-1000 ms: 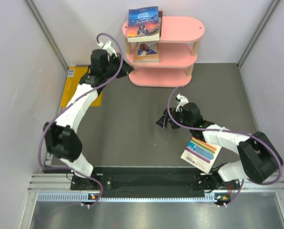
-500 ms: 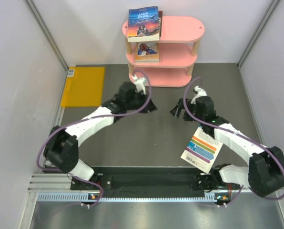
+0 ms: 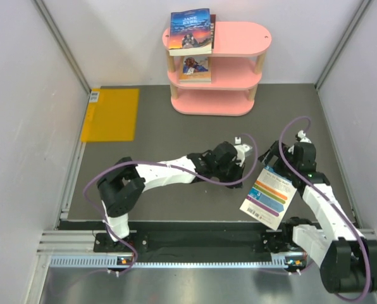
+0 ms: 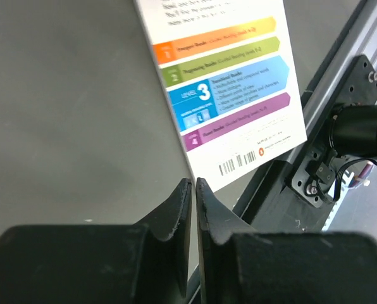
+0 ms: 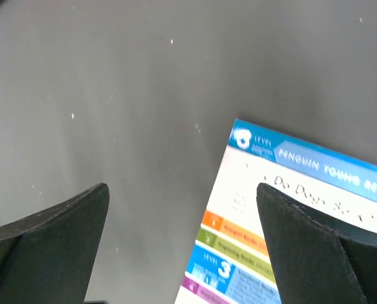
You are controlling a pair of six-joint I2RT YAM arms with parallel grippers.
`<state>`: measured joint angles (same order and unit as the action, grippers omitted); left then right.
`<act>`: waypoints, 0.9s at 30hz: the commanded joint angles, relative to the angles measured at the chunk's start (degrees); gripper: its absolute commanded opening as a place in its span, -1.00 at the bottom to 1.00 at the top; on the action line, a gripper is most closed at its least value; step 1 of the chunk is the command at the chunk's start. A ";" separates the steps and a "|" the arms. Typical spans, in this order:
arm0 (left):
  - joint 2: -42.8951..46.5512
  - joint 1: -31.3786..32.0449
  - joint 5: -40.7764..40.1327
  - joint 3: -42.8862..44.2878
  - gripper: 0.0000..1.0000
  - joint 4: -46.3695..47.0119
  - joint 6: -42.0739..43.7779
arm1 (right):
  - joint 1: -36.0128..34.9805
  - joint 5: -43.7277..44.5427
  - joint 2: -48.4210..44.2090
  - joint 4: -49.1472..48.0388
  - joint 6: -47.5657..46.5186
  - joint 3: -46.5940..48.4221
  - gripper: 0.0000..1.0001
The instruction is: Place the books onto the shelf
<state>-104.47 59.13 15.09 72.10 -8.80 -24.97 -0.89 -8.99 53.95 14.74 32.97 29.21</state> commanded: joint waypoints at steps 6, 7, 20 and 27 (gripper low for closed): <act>-2.58 1.51 -1.73 0.77 -0.61 1.85 -0.69 | 0.44 -0.50 -11.32 14.16 1.28 -1.26 -0.13; -3.28 1.51 -1.73 1.03 -0.59 1.85 -0.95 | 0.45 0.63 -11.50 15.13 2.44 -1.26 -0.45; -8.21 1.60 -3.49 5.69 0.46 1.33 1.68 | 0.36 13.02 -19.23 24.35 22.75 -9.26 -1.00; -9.79 1.51 -2.61 7.71 0.66 2.29 2.12 | 0.45 24.72 -19.42 27.97 24.42 -4.78 -1.00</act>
<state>-113.12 60.73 12.16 76.93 -9.04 -23.83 -0.84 6.70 34.50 40.64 54.81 20.25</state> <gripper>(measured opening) 0.825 0.004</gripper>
